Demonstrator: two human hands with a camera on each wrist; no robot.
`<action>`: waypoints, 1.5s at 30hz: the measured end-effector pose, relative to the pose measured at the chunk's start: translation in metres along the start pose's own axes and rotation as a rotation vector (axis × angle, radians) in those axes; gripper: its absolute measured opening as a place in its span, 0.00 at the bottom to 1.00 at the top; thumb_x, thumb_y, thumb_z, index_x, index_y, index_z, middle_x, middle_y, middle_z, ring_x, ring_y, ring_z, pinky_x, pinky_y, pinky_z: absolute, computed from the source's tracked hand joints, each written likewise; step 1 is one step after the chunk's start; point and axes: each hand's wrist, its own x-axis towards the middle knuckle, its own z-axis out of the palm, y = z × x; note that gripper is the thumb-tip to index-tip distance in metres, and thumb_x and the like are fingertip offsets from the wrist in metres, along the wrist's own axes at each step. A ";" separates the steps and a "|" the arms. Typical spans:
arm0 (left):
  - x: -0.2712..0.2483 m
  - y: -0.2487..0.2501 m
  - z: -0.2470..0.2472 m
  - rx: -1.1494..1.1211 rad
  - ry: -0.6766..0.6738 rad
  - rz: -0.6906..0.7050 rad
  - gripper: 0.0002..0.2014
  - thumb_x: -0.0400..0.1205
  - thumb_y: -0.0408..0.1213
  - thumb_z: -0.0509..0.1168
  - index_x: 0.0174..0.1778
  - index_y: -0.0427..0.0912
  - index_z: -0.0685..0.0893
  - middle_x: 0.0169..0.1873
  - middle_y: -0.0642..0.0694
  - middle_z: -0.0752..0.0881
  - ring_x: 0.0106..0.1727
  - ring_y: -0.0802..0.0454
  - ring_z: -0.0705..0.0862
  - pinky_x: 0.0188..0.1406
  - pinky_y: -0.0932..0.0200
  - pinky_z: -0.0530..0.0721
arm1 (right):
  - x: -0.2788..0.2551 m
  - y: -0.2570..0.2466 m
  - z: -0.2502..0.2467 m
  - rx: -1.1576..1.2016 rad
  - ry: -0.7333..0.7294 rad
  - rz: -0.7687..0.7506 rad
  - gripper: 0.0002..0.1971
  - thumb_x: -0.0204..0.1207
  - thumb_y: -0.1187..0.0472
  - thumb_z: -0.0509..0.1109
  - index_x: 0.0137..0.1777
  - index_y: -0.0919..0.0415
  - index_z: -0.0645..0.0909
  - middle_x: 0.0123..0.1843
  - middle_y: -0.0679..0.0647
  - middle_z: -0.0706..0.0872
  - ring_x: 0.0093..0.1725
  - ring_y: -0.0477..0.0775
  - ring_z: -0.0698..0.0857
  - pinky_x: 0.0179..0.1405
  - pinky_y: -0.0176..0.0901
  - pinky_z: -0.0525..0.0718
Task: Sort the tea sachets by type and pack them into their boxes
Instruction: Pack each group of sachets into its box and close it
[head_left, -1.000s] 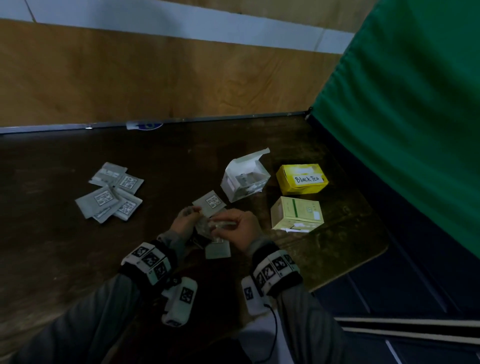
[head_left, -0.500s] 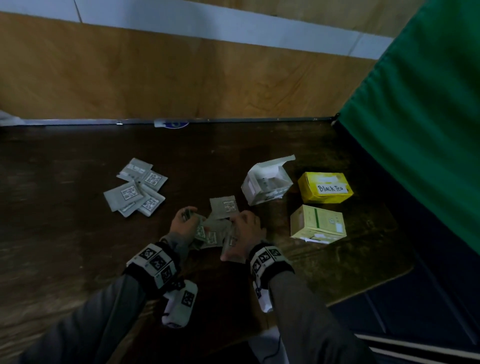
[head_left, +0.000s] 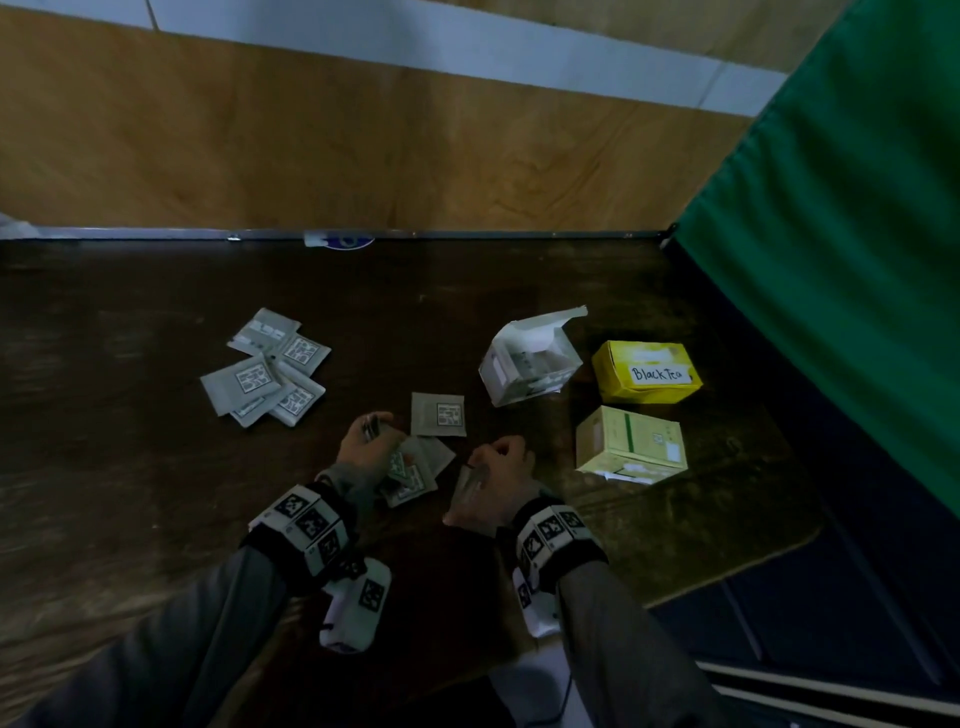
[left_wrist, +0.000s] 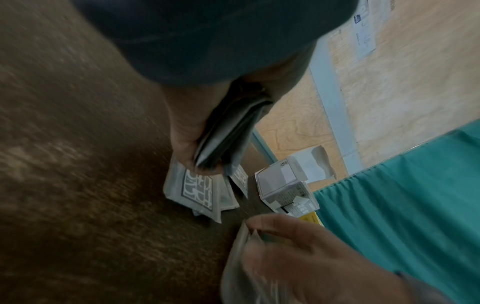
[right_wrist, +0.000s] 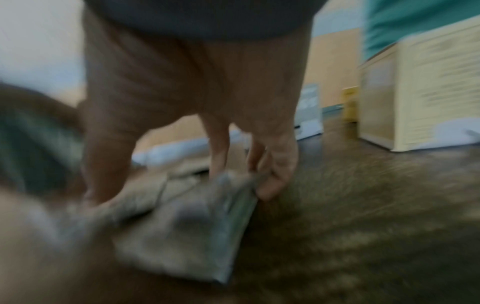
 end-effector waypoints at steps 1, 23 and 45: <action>-0.001 0.000 0.000 0.001 0.001 0.002 0.11 0.82 0.29 0.60 0.58 0.44 0.75 0.43 0.42 0.80 0.37 0.48 0.81 0.35 0.54 0.80 | -0.001 0.004 -0.001 0.019 -0.026 -0.025 0.34 0.58 0.42 0.81 0.64 0.45 0.74 0.72 0.50 0.56 0.74 0.59 0.57 0.68 0.57 0.71; -0.024 0.005 0.000 0.254 -0.613 -0.136 0.43 0.47 0.41 0.87 0.59 0.45 0.78 0.41 0.38 0.88 0.40 0.57 0.90 0.57 0.52 0.83 | -0.026 -0.019 -0.044 0.454 -0.229 -0.439 0.11 0.71 0.64 0.74 0.49 0.48 0.82 0.53 0.48 0.86 0.57 0.48 0.84 0.58 0.47 0.84; 0.007 0.020 -0.050 0.043 -0.072 -0.083 0.17 0.77 0.17 0.61 0.40 0.48 0.76 0.41 0.39 0.78 0.36 0.44 0.78 0.29 0.53 0.80 | 0.023 -0.088 0.022 0.206 0.045 0.054 0.32 0.72 0.52 0.74 0.72 0.59 0.65 0.75 0.60 0.66 0.74 0.65 0.66 0.69 0.59 0.72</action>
